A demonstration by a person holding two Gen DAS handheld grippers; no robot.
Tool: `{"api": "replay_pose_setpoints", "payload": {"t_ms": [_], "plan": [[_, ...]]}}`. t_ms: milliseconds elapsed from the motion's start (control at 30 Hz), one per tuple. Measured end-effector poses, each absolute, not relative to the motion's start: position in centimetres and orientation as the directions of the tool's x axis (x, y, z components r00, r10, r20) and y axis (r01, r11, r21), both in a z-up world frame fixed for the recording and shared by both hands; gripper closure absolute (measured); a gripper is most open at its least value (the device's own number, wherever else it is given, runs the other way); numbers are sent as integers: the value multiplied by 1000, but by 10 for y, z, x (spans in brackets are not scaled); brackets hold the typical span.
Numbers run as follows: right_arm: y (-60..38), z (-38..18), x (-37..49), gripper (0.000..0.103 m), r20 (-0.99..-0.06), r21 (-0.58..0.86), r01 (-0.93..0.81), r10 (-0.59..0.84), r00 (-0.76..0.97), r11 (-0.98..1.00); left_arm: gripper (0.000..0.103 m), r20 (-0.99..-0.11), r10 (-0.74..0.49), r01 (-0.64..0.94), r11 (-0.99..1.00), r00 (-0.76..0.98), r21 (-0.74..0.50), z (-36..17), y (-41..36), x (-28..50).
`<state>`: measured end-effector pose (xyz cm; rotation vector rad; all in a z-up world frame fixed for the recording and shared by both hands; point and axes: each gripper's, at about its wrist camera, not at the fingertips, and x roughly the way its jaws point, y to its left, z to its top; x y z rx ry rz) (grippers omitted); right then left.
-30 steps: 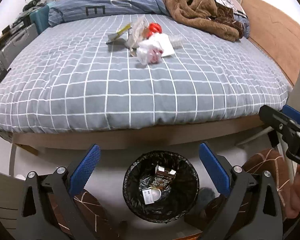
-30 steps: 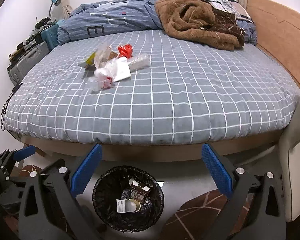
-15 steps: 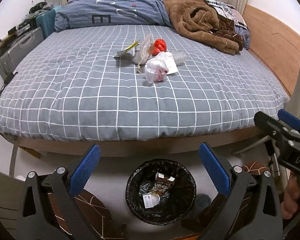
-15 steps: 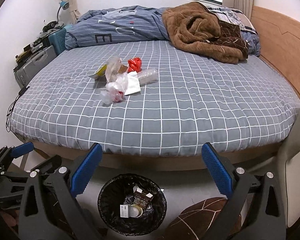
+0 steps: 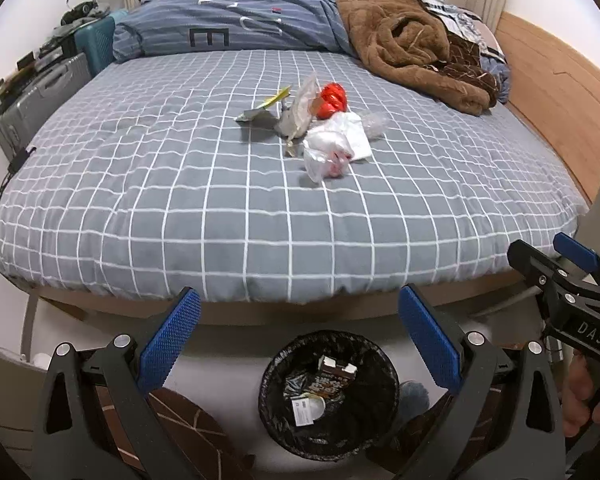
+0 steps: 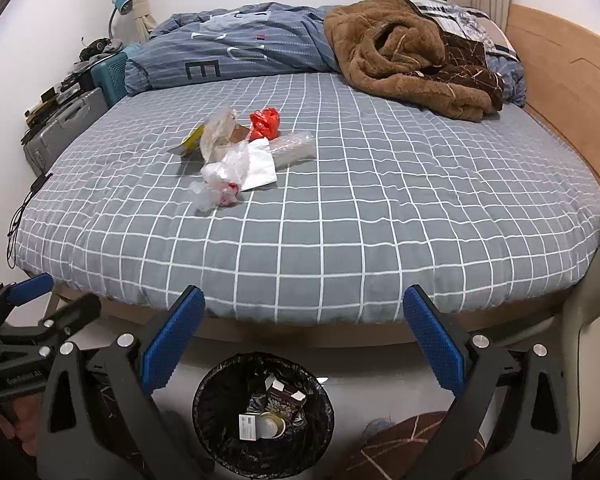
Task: Collect trash
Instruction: 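Raise both tools from the bin back toward the trash on the bed, then grasp the yellow snack packet with the left tool while the right tool grasps the clear plastic bag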
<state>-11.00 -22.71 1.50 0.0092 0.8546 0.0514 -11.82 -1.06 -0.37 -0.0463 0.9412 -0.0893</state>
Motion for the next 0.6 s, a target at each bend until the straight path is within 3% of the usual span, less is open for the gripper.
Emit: {"api": "replay_pose_setpoints", "payload": {"t_ms": [600], "plan": [[-200,5,9,7,-767,33,-129,108,633,991,6,-800,-12,2,1000,599,-13,-15,19,22]]}}
